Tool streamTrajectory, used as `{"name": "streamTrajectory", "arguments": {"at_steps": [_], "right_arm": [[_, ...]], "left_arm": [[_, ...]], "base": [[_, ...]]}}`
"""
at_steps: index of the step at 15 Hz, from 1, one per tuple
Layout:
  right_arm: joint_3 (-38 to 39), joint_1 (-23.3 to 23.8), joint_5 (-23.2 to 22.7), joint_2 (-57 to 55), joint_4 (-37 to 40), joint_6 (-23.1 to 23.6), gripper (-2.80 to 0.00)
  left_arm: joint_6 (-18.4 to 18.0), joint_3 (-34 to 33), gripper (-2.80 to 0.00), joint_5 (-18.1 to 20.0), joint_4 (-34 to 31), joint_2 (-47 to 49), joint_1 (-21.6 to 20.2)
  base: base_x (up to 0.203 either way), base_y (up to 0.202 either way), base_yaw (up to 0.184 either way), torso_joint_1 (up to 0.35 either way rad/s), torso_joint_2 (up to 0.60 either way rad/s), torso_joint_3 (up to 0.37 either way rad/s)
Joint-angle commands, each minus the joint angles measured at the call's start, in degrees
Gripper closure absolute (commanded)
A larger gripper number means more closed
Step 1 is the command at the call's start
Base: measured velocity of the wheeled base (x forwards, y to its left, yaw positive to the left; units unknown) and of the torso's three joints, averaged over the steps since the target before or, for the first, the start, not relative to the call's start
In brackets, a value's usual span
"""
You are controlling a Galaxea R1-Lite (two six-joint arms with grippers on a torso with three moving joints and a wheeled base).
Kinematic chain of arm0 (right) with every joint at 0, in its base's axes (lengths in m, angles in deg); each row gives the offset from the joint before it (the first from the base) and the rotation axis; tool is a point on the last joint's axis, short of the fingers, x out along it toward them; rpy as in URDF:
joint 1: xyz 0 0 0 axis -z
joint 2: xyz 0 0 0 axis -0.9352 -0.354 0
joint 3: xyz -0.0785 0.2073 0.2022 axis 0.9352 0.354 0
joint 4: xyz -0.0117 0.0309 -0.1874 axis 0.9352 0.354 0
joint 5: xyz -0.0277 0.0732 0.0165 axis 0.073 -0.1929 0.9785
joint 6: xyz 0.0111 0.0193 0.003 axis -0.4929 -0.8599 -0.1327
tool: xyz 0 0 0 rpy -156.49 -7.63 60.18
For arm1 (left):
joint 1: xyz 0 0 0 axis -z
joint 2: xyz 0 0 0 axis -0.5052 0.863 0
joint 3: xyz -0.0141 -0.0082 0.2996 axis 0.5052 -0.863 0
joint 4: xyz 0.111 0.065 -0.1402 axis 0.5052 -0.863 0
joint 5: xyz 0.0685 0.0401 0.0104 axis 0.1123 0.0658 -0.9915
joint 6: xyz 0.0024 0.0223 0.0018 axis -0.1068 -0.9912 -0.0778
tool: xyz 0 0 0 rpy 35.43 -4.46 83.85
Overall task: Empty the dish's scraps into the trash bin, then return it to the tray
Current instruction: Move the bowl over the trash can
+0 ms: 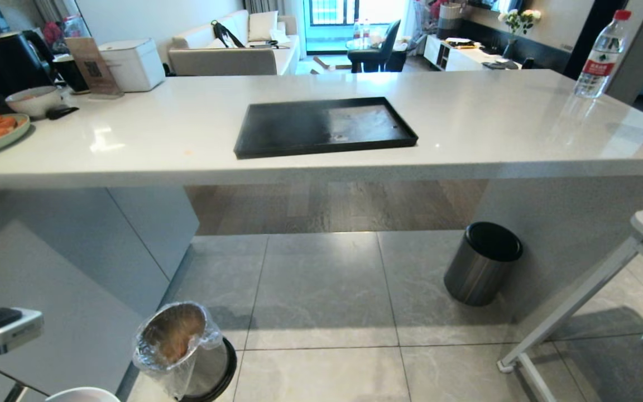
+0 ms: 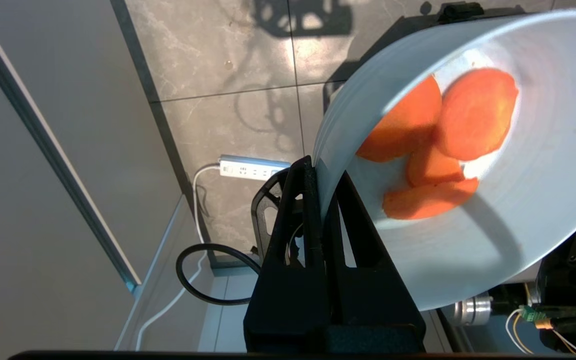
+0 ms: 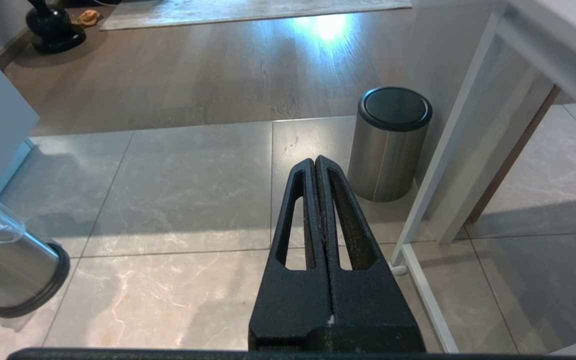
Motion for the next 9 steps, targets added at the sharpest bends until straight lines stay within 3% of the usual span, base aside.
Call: {"name": "streamTrajectory", "arguments": {"at_steps": [1,9], "right_arm": [[0.0,-0.01,0.02,-0.06,-0.02,0.0,0.0],[0.03,-0.01,-0.05,-0.06,-0.02,0.0,0.0]], "left_arm": [[-0.06,-0.15,0.0,-0.02,-0.29,0.17,0.0],[0.21,0.11,0.0,-0.25,-0.29,0.08,0.0]], "base": [[0.0,0.0,0.0,-0.088,0.47,0.39],[0.0,0.0,0.0,-0.029,0.44,0.416]]}}
